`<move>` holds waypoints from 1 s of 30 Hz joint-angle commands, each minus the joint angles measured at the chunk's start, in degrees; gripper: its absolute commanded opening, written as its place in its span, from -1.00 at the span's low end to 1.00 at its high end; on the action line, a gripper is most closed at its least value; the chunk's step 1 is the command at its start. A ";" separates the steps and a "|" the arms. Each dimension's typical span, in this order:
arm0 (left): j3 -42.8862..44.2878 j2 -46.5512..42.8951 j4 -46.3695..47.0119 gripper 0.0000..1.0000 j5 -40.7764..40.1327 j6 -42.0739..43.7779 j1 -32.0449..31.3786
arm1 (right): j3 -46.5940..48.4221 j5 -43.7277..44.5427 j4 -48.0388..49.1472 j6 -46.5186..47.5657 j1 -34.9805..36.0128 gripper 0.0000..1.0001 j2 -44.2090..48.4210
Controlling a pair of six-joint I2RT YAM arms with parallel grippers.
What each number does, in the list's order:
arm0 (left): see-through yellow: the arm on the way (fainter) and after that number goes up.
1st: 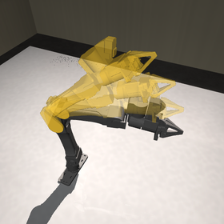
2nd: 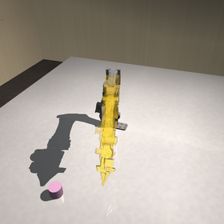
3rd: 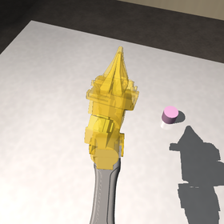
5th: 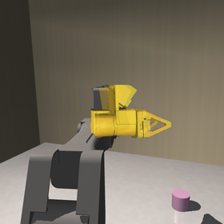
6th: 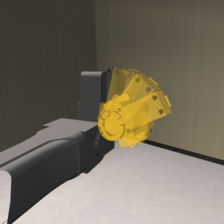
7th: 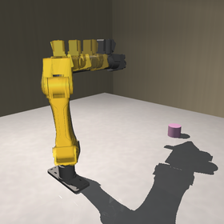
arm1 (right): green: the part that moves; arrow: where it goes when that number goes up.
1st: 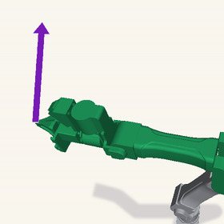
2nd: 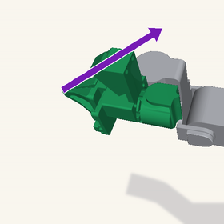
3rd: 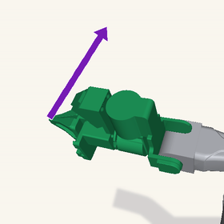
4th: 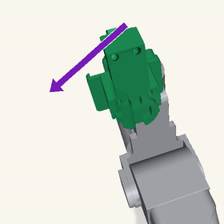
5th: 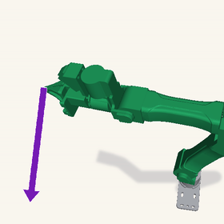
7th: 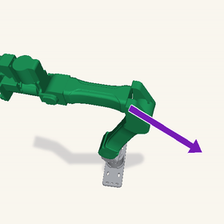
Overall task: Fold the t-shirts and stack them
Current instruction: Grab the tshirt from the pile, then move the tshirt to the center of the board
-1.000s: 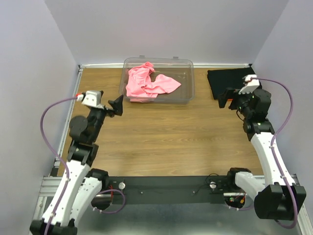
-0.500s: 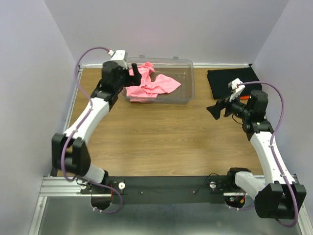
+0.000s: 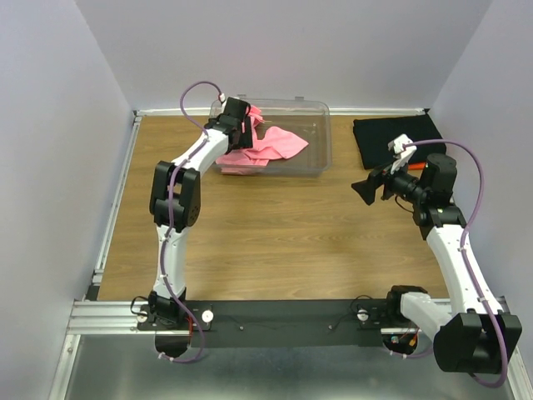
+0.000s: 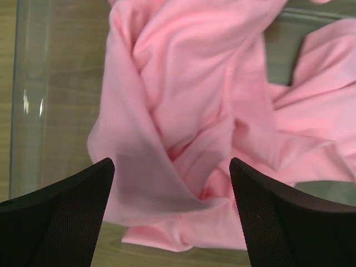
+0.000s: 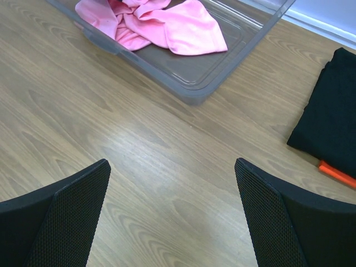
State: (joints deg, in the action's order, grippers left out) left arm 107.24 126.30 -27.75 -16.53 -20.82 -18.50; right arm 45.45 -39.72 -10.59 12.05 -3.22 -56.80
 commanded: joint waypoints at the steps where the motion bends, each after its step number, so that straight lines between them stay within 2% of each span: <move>1: 2.44 1.22 -4.42 0.79 -5.71 -2.91 -0.22 | -0.36 -0.53 -1.36 0.51 -0.20 1.00 0.90; 2: 2.71 1.66 -4.51 0.77 -5.01 -2.74 -0.31 | -0.36 -0.44 -1.36 0.51 -0.20 1.00 0.90; 5: 4.37 4.30 -4.77 0.40 -2.55 -2.03 -0.48 | -0.36 -0.27 -1.36 0.43 -0.20 1.00 1.07; 6: 5.34 4.65 -5.12 0.00 -1.93 -1.86 -0.48 | -0.36 -0.09 -1.36 0.51 -0.20 1.00 1.33; 8: 8.41 4.57 -5.39 -0.57 0.62 -0.89 -0.48 | -0.36 0.09 -1.36 0.69 -0.20 1.00 1.42; 9: 9.47 3.79 -5.39 -0.96 1.41 -0.54 -0.74 | -0.36 0.26 -1.36 0.78 -0.20 1.00 1.51; 13: 10.28 -6.48 -0.30 -1.00 2.90 4.63 -3.63 | -0.45 0.35 -1.36 0.87 -0.20 1.00 1.86; 14: 9.40 -12.94 1.62 -1.00 3.52 6.13 -4.43 | -0.45 0.26 -1.36 0.87 -0.20 1.00 1.86; 16: 3.11 -20.70 10.57 -1.00 7.72 11.05 -6.62 | -0.36 0.26 -1.36 0.87 -0.20 1.00 1.95; 17: 0.54 -24.83 14.26 -1.00 12.62 11.67 -7.24 | -0.45 0.18 -1.36 1.04 -0.20 1.00 2.13; 18: -2.10 -32.62 21.17 -1.00 14.93 12.20 -7.86 | -0.45 0.35 -1.36 0.95 -0.20 1.00 2.21; 20: -6.51 -41.34 25.88 -1.00 20.47 12.29 -9.35 | -0.45 0.53 -1.36 1.04 -0.20 1.00 2.30; 22: -6.70 -45.25 29.05 -1.00 23.11 10.90 -9.88 | -0.45 0.88 -1.36 1.13 -0.20 1.00 2.30; 26: -5.55 -52.28 33.36 -1.00 34.78 6.95 -10.24 | -0.45 1.49 -1.36 1.22 -0.29 1.00 2.13; 30: -5.72 -54.31 33.64 -1.00 39.64 3.42 -10.33 | -0.45 2.19 -1.36 1.39 -0.29 1.00 2.04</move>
State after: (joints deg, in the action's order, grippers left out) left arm 104.79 68.31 6.85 13.76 -13.63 -28.88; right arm 45.45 -39.16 -10.66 12.43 -3.22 -55.55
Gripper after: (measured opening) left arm 0.023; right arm 0.998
